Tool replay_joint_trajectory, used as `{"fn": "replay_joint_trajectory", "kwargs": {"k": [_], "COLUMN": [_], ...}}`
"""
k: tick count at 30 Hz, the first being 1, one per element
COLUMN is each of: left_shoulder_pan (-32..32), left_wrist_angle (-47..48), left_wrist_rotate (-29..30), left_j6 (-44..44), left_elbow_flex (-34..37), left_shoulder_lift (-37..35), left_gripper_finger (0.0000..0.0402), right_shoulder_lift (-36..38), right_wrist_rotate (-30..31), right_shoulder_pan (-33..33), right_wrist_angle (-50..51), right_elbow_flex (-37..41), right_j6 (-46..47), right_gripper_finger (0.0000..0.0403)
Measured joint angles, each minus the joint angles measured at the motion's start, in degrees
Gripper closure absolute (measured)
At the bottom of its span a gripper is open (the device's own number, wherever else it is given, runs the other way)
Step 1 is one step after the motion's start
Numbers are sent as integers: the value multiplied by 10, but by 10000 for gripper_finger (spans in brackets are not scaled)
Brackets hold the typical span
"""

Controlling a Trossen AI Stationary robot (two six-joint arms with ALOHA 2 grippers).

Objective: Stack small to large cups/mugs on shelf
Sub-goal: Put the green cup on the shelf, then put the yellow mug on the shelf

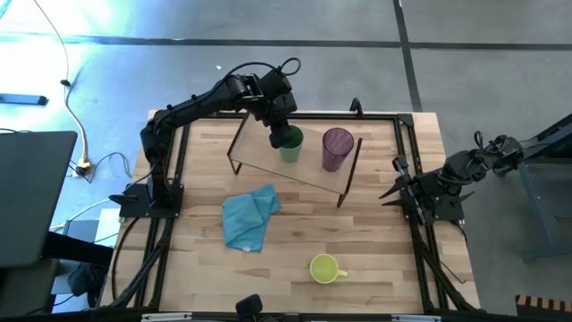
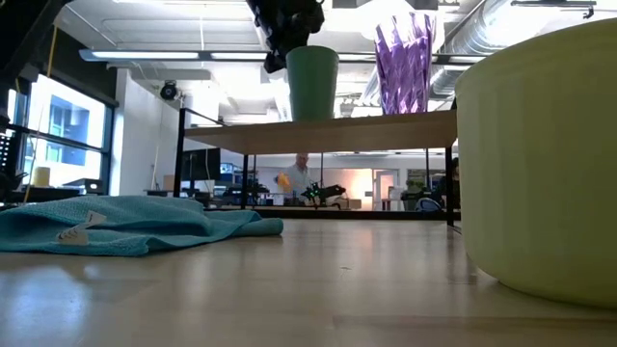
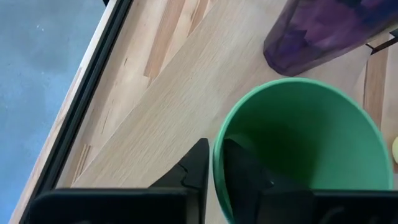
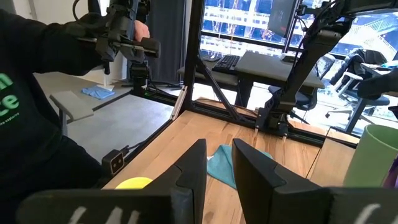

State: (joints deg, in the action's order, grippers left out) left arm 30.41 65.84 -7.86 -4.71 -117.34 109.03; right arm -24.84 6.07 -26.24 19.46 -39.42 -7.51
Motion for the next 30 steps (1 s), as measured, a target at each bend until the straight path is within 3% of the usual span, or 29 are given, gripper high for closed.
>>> {"fn": "replay_joint_trajectory", "kwargs": {"k": [16,30], "left_shoulder_pan": [0,0], "left_wrist_angle": [-21,-30], "left_wrist_rotate": [0,0], "left_j6": [-2,-2], "left_elbow_flex": [0,0], "left_shoulder_lift": [0,-1], "left_gripper_finger": [316,240], "right_shoulder_lift": [0,0], "right_wrist_rotate": [0,0], "right_shoulder_pan": [0,0], "right_wrist_angle": [0,18], "right_elbow_flex": [0,0], "right_j6": [0,12], "right_gripper_finger": [336,336]}}
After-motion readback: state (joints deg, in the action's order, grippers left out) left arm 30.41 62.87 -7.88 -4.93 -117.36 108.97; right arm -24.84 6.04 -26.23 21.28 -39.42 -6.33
